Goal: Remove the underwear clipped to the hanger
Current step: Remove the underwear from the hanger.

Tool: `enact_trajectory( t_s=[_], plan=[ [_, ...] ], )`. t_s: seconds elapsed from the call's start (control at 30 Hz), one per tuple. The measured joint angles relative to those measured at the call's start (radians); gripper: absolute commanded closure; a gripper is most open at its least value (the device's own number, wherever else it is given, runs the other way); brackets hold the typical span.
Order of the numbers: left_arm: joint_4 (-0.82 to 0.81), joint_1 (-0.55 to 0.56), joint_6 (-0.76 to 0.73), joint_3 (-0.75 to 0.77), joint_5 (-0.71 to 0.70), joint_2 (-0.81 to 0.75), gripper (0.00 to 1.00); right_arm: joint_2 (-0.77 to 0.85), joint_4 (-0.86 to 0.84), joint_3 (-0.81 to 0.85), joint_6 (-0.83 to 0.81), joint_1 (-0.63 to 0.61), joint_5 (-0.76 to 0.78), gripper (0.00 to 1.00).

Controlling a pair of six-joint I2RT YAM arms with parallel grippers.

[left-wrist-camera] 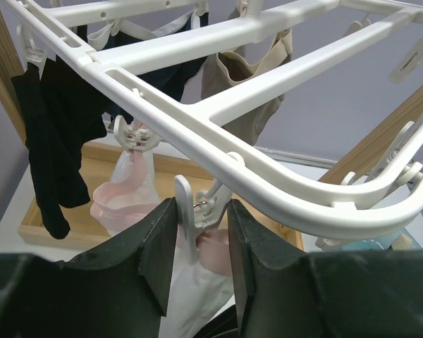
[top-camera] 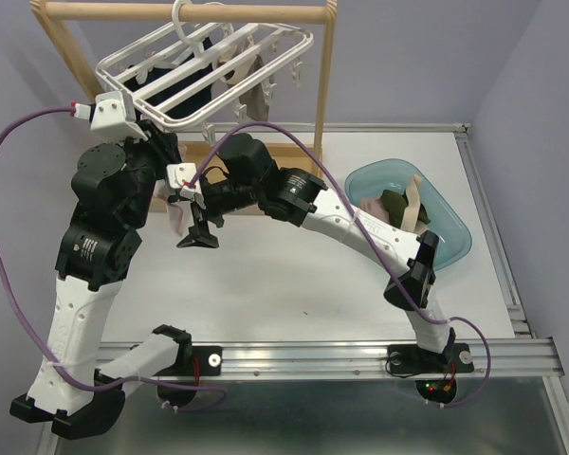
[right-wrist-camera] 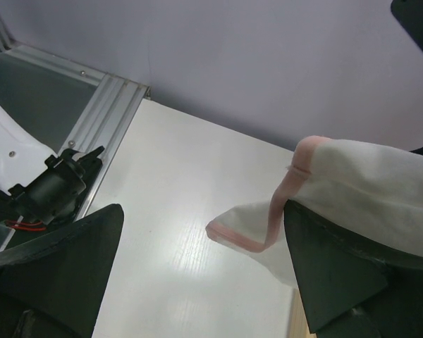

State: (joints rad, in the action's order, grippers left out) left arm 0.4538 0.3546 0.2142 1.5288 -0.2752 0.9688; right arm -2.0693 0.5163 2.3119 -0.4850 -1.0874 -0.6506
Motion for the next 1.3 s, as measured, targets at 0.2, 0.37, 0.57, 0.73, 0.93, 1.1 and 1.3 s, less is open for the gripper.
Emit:
enact_trajectory(
  t_s=[0.2,0.37,0.57,0.73,0.93,1.1,1.3],
  plan=[
    [-0.008,0.011,-0.016,0.003,-0.007,0.001,0.71,0.0,0.0,0.004,-0.001,0.0,-0.001,0.0],
    [-0.013,0.013,-0.033,0.003,-0.002,0.001,0.83,0.0,0.0,0.004,-0.001,0.0,-0.001,0.0],
    [-0.024,0.016,-0.045,0.003,0.006,-0.001,0.63,0.0,0.001,0.009,-0.003,0.0,-0.001,0.0],
    [-0.031,0.017,-0.048,0.003,0.01,-0.002,0.47,0.0,0.002,0.012,-0.007,0.0,-0.001,0.0],
    [-0.031,0.018,-0.048,0.004,0.007,-0.001,0.43,0.0,0.001,0.012,-0.008,0.0,0.0,0.0],
    [-0.028,0.018,-0.049,0.011,0.005,0.001,0.42,0.0,-0.001,0.012,-0.008,0.0,0.0,0.0],
    [-0.03,0.019,-0.054,0.019,0.005,0.007,0.41,-0.002,0.0,0.019,-0.008,0.0,0.0,0.0]
  ],
)
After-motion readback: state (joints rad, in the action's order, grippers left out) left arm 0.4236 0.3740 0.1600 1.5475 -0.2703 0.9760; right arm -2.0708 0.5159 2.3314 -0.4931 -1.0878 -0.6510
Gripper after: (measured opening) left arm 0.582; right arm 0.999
